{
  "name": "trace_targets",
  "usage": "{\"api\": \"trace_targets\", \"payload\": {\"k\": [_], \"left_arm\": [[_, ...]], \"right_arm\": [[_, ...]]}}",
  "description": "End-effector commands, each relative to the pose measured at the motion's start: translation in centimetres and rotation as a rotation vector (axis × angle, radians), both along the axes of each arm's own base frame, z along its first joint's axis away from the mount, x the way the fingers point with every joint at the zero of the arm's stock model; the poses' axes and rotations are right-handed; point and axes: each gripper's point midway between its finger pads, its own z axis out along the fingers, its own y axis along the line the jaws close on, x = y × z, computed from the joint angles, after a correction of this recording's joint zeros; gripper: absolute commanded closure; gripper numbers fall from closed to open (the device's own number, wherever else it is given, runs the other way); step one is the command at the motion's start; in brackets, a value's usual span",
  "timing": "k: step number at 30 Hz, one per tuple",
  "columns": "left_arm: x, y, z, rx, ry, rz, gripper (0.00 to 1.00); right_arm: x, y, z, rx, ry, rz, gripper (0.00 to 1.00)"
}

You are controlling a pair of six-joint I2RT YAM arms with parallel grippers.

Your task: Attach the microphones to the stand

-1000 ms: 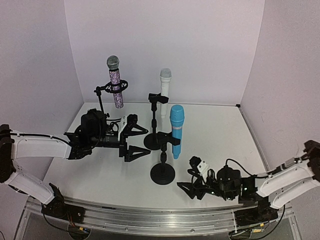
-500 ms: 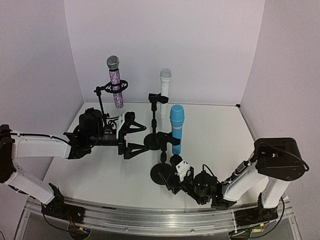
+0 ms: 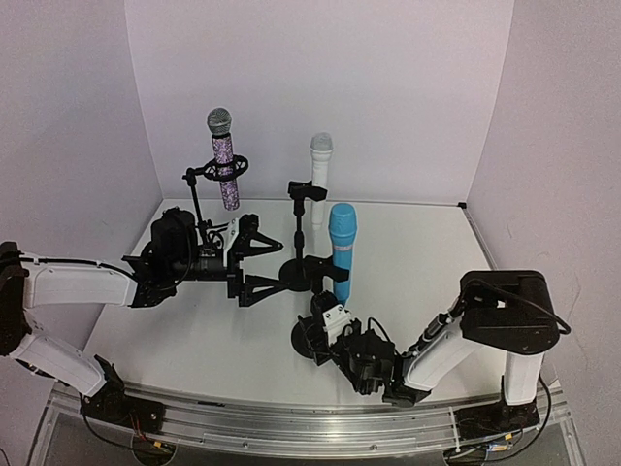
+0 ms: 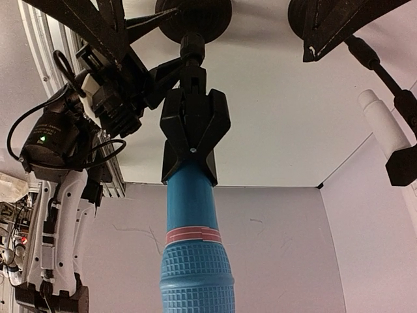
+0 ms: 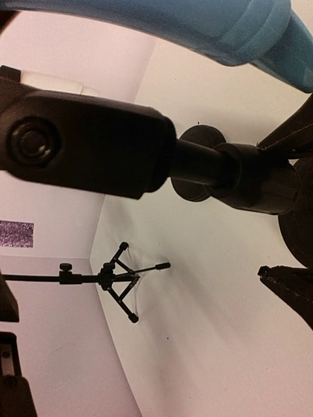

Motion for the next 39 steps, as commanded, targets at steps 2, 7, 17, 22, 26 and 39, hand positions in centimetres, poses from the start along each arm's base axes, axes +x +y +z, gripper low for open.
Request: {"api": "trace_targets", "payload": {"k": [2, 7, 17, 22, 26, 39], "left_arm": [[0.3, -0.1, 2.6, -0.06, -0.035, -0.015, 0.07], [0.6, 0.1, 2.5, -0.06, -0.028, -0.009, 0.07], [1.2, 0.4, 2.9, -0.065, -0.038, 0.005, 0.07], [1.3, 0.7, 2.9, -0.064, -0.037, 0.012, 0.07], [1.3, 0.8, 3.0, -0.065, -0.041, 0.014, 0.07], [1.6, 1.5, 3.5, -0.07, -0.064, 0.044, 0.07]], "right_arm": [[1.6, -0.4, 0.4, 0.04, -0.022, -0.102, 0.5], [3.0, -0.5, 0.3, 0.044, -0.028, -0.145, 0.58], [4.3, -0.2, 0.4, 0.05, -0.031, -0.15, 0.91], [5.5, -1.2, 1.7, 0.059, -0.047, -0.174, 1.0], [8.5, -3.3, 3.7, 0.086, -0.066, -0.189, 1.0], [20.3, -12.5, 6.0, 0.163, -0.105, -0.356, 1.0]]}}
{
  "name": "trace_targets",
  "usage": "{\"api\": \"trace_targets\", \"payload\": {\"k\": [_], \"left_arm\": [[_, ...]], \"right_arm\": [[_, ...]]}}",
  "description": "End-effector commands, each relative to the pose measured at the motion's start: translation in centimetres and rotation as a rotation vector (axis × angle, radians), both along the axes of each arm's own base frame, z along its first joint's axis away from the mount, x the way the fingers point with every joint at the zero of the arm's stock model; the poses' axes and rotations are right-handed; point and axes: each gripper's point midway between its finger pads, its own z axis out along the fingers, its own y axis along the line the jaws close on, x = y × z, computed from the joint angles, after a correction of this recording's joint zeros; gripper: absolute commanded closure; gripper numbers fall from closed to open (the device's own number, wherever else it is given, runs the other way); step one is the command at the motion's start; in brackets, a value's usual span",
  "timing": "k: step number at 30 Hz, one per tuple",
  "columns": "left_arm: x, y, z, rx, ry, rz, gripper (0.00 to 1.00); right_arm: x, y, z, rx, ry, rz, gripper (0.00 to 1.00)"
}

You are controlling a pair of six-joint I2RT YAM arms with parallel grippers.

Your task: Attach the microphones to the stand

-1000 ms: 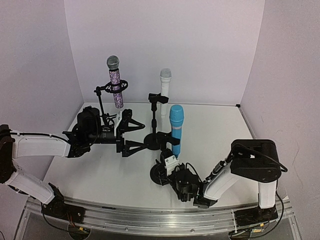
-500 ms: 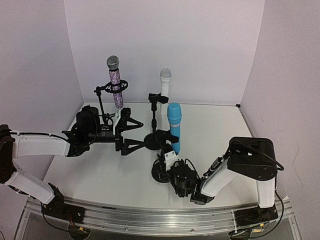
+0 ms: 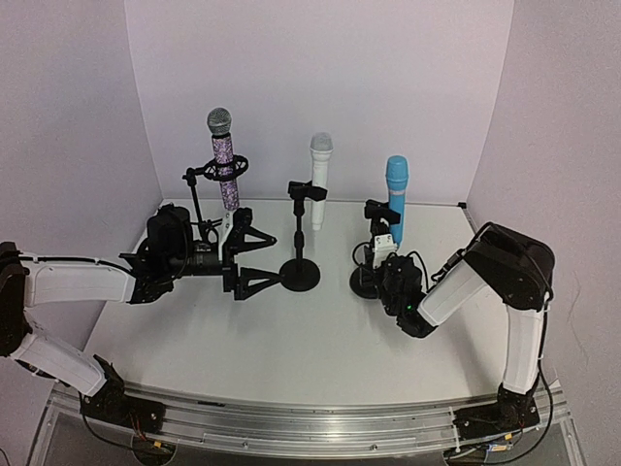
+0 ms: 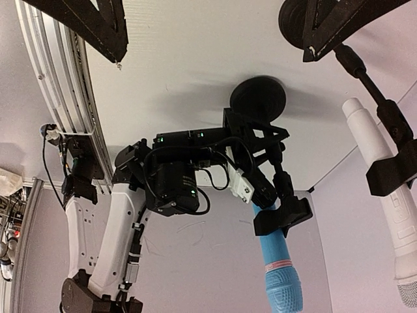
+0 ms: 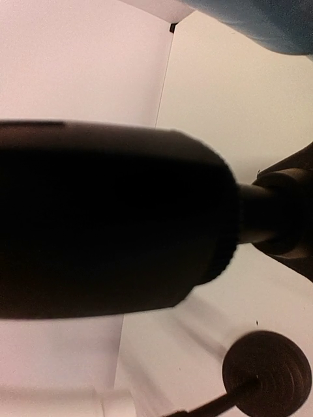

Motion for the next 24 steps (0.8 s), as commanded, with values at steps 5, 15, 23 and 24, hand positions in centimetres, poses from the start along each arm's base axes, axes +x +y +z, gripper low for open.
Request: {"api": "trace_targets", "payload": {"k": [5, 15, 23, 24], "left_arm": [[0.5, 0.8, 3.4, -0.061, -0.084, 0.027, 0.07], [1.0, 1.2, 3.4, -0.063, -0.088, 0.038, 0.06], [0.9, 1.3, 3.3, -0.064, -0.083, 0.035, 0.06], [0.9, 1.3, 3.3, -0.063, -0.082, 0.035, 0.06]], "right_arm": [[3.5, -1.5, 4.9, 0.168, -0.126, -0.029, 1.0], [2.7, -3.6, 3.5, 0.139, -0.093, -0.078, 1.0], [2.3, -5.3, 1.8, 0.112, -0.056, -0.108, 1.0], [2.4, -5.3, 1.5, 0.108, -0.052, -0.11, 1.0]]}}
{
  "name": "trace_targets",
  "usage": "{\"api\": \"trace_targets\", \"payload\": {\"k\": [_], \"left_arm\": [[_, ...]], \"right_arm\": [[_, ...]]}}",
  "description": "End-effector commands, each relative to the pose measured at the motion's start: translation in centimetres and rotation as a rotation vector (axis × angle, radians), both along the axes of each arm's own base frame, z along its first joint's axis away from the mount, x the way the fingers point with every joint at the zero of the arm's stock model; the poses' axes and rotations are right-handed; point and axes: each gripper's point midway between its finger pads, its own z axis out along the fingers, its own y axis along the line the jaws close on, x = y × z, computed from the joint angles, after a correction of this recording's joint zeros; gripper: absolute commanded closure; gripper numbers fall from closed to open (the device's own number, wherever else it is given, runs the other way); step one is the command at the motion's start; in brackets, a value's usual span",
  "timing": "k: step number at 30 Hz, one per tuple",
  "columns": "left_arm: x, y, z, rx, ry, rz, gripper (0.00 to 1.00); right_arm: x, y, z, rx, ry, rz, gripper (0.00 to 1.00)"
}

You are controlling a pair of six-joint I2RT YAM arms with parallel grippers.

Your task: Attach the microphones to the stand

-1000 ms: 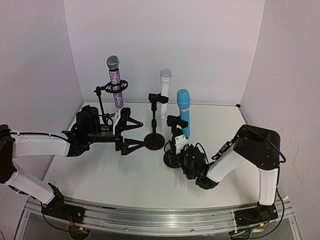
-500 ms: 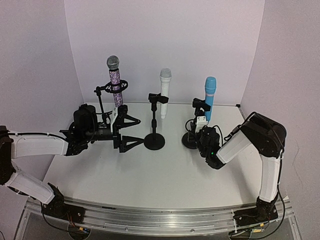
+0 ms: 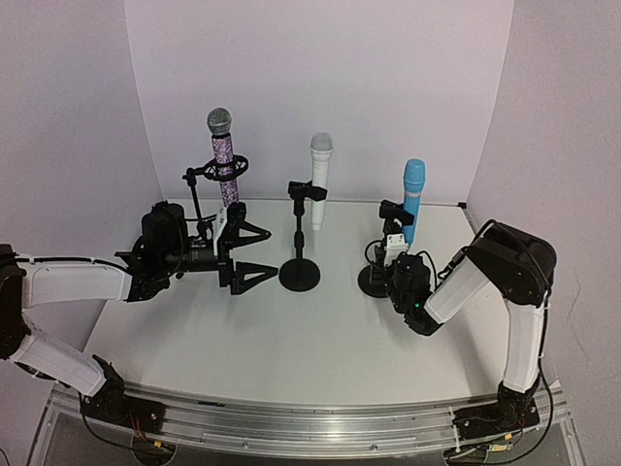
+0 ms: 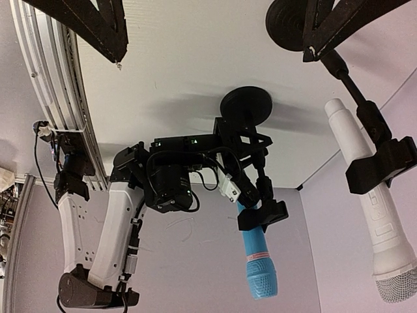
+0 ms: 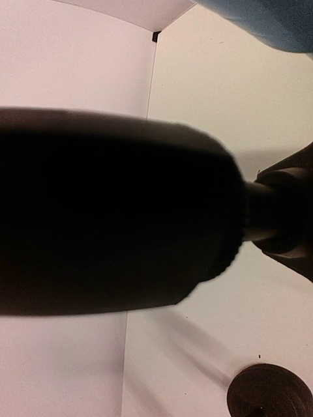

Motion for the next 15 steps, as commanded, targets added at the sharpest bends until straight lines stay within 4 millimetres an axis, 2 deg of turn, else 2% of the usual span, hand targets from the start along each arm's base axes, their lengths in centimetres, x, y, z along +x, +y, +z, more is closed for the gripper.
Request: {"api": "trace_targets", "payload": {"k": [1, 8, 15], "left_arm": [[-0.1, 0.3, 2.6, -0.05, -0.067, 0.0, 0.06], [0.0, 0.5, 2.6, -0.046, -0.068, 0.006, 0.06], [0.2, 0.4, 2.7, -0.052, -0.075, 0.004, 0.06]], "right_arm": [[0.5, -1.1, 2.4, 0.059, -0.079, -0.042, 1.0], [0.0, -2.4, 2.5, 0.011, -0.078, -0.066, 1.0], [0.0, -1.8, 1.7, 0.042, -0.058, -0.028, 1.0]]}}
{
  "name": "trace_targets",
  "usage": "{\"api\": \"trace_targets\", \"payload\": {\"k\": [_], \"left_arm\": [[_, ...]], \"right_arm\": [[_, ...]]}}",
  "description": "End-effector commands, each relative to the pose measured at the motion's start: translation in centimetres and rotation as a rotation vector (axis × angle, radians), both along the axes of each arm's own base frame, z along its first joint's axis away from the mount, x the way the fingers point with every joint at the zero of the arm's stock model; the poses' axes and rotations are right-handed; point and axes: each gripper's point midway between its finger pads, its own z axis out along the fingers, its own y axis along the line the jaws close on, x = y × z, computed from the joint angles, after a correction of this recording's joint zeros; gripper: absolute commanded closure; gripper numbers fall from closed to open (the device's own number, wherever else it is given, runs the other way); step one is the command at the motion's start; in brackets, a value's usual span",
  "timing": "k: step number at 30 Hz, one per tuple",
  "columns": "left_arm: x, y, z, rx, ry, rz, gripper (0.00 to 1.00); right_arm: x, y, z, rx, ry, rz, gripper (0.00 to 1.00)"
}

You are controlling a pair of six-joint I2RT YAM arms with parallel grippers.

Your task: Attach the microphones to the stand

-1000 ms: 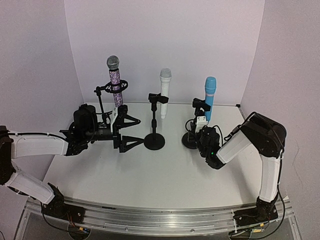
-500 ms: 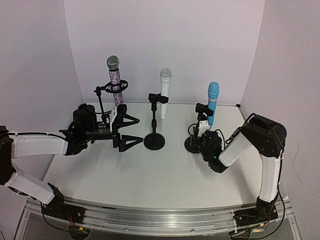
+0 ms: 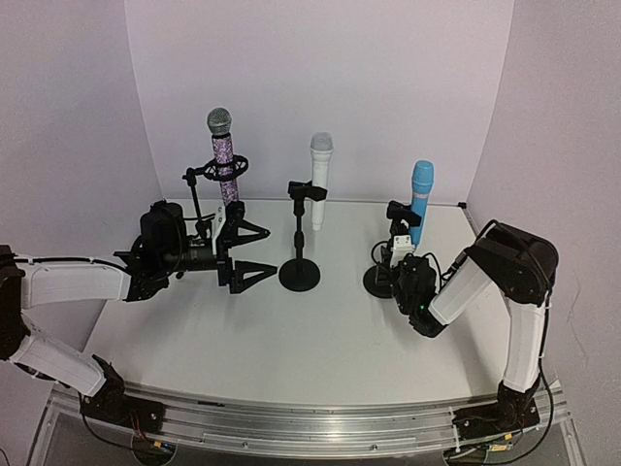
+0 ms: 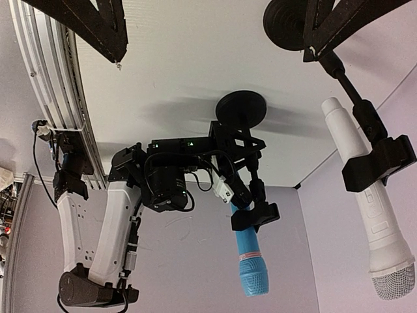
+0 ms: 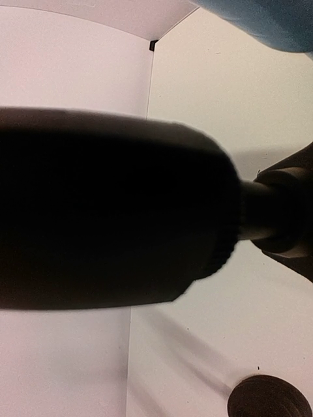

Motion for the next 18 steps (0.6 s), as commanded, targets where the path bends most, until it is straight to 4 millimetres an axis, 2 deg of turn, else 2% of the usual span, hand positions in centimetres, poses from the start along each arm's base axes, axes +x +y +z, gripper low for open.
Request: {"api": "trace_targets", "payload": {"k": [1, 2, 6, 9, 18], "left_arm": [[0.0, 0.2, 2.5, -0.048, -0.07, -0.001, 0.06], [0.0, 0.2, 2.4, -0.046, -0.07, -0.001, 0.06], [0.0, 0.3, 2.3, -0.043, -0.069, 0.001, 0.06], [-0.1, 0.4, 2.3, -0.044, -0.07, 0.0, 0.06], [0.1, 0.4, 2.3, -0.041, -0.08, -0.003, 0.06]], "right_arm": [[0.2, -0.1, 1.8, 0.038, -0.05, 0.003, 1.0], [0.2, -0.1, 1.8, 0.041, -0.05, 0.003, 0.99], [0.1, -0.2, 2.0, 0.04, -0.053, 0.004, 0.73], [-0.1, -0.1, 2.1, 0.048, -0.051, 0.014, 0.6], [-1.1, 0.6, 1.7, 0.054, -0.034, 0.07, 0.49]]}}
